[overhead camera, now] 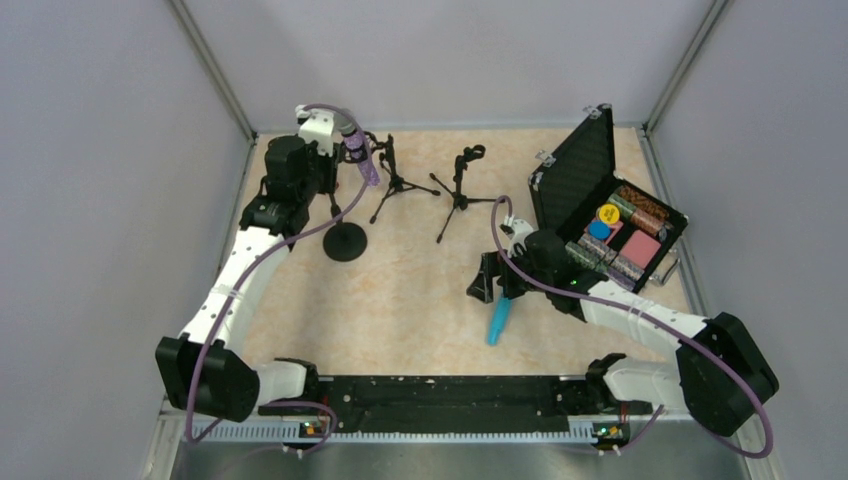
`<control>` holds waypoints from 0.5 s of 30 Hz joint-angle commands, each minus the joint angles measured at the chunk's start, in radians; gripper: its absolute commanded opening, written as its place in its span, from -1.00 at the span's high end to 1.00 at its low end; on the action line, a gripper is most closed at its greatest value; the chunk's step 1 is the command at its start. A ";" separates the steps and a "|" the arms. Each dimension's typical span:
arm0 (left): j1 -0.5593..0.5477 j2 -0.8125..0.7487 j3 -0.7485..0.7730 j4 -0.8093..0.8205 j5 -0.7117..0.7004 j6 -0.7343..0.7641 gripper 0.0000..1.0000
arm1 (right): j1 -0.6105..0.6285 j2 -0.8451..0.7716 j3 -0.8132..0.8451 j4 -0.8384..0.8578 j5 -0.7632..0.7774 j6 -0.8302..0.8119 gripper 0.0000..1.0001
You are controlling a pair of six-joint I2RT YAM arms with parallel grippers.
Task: Attach the microphones to the stand
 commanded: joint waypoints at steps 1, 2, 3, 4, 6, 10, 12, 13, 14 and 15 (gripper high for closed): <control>0.003 -0.057 -0.053 0.071 0.027 0.017 0.57 | -0.008 0.013 0.053 0.018 0.003 0.002 -0.95; 0.003 -0.070 -0.075 0.086 0.027 0.023 0.70 | -0.009 0.014 0.054 0.018 0.003 0.001 -0.95; 0.003 -0.085 -0.092 0.103 0.027 0.028 0.82 | -0.007 0.015 0.056 0.017 0.003 0.001 -0.95; 0.003 -0.098 -0.110 0.117 0.028 0.031 0.93 | -0.007 0.017 0.055 0.018 0.003 0.002 -0.95; 0.003 -0.121 -0.134 0.140 0.035 0.038 1.00 | -0.007 0.019 0.057 0.017 0.001 0.002 -0.95; 0.003 -0.150 -0.143 0.146 0.057 0.044 1.00 | -0.007 0.020 0.064 0.018 0.000 0.001 -0.95; 0.003 -0.161 -0.140 0.145 0.075 0.043 1.00 | -0.008 0.020 0.068 0.018 0.000 0.001 -0.95; 0.003 -0.169 -0.137 0.144 0.083 0.041 1.00 | -0.007 0.019 0.071 0.018 0.000 0.000 -0.95; 0.003 -0.176 -0.136 0.144 0.084 0.039 1.00 | -0.008 0.018 0.073 0.018 0.001 0.001 -0.95; 0.003 -0.184 -0.133 0.144 0.119 0.035 1.00 | -0.007 0.016 0.076 0.018 0.002 0.001 -0.95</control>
